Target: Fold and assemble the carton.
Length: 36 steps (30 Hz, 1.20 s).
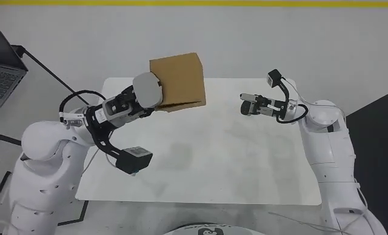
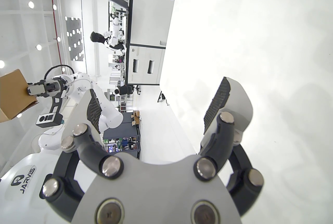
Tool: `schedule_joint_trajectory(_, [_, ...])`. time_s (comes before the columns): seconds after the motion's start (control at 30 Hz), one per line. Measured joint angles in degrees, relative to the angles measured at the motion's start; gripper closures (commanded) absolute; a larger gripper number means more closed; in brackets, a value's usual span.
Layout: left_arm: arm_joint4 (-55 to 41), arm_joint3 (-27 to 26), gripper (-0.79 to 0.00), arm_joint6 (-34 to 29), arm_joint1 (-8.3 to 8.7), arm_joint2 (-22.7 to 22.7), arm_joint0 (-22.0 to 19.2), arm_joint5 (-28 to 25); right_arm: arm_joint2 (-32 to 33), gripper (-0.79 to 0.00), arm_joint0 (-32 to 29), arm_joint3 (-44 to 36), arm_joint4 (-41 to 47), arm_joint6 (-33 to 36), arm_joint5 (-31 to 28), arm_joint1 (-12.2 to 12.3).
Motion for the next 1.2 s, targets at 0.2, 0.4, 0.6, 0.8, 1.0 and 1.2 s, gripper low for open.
schedule_joint_trajectory(0.2, [1.6,1.3,0.0,1.8,0.02,0.4,0.2,3.7,0.0,-0.785,0.0,0.0,0.0,0.0,0.0,0.0])
schedule_joint_trajectory(0.4, [1.6,1.4,0.0,1.3,-0.03,0.5,0.3,4.1,0.0,-0.785,0.0,0.0,0.0,0.0,0.0,0.0])
schedule_joint_trajectory(0.6, [10.1,4.3,0.0,3.4,-0.04,0.9,0.0,16.5,0.0,-0.785,0.0,0.0,0.0,0.0,0.0,0.0])
schedule_joint_trajectory(0.8, [19.1,7.2,0.0,5.9,-0.16,2.6,-1.0,30.7,0.0,-0.785,0.0,0.0,0.0,0.0,0.0,0.0])
schedule_joint_trajectory(1.0, [25.7,8.5,0.0,4.8,-0.33,3.4,-2.0,40.3,0.0,-0.785,0.0,0.0,0.0,0.0,0.0,0.0])
schedule_joint_trajectory(1.2, [26.3,8.7,0.0,3.9,-0.38,3.4,-2.0,40.7,0.0,-0.785,0.0,0.0,0.0,0.0,0.0,0.0])
